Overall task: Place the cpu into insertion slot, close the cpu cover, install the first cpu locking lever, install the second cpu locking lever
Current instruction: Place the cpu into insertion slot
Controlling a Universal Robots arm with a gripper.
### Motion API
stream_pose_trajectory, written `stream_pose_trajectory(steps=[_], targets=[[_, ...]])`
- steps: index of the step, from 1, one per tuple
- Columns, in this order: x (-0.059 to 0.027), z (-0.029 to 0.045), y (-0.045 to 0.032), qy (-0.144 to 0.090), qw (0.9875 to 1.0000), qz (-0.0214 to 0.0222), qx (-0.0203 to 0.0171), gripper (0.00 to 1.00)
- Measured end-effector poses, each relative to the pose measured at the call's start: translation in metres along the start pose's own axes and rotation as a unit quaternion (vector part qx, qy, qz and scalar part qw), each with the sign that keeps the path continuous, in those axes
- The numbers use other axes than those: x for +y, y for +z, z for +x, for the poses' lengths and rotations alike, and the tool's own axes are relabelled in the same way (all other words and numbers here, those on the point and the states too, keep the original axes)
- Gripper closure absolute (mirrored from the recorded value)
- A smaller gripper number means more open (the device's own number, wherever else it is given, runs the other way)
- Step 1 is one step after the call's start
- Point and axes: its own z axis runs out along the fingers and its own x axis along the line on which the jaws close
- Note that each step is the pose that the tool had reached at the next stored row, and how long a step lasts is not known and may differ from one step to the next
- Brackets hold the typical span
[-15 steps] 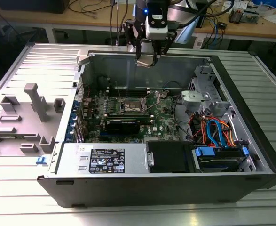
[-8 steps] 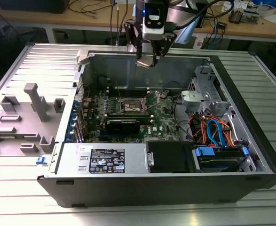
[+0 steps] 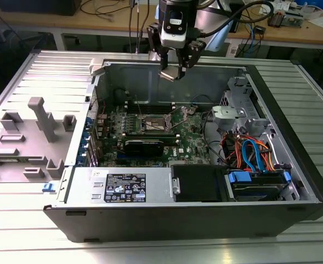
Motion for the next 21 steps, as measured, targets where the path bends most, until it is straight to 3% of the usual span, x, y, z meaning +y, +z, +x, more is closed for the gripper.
stream_pose_trajectory(steps=[4, 7, 15, 17, 21], targets=[[-0.0003, -0.0003, 0.0011, 0.020, 0.9998, 0.0004, -0.0019, 0.45], [-0.0004, -0.0003, 0.0019, 0.047, 0.9989, 0.0005, -0.0041, 0.45], [-0.0004, -0.0003, 0.0020, 0.049, 0.9988, 0.0004, -0.0042, 0.45], [-0.0004, -0.0003, 0.0021, 0.058, 0.9983, 0.0002, -0.0049, 0.45], [-0.0004, -0.0003, 0.0023, 0.088, 0.9961, -0.0002, -0.0069, 0.45]])
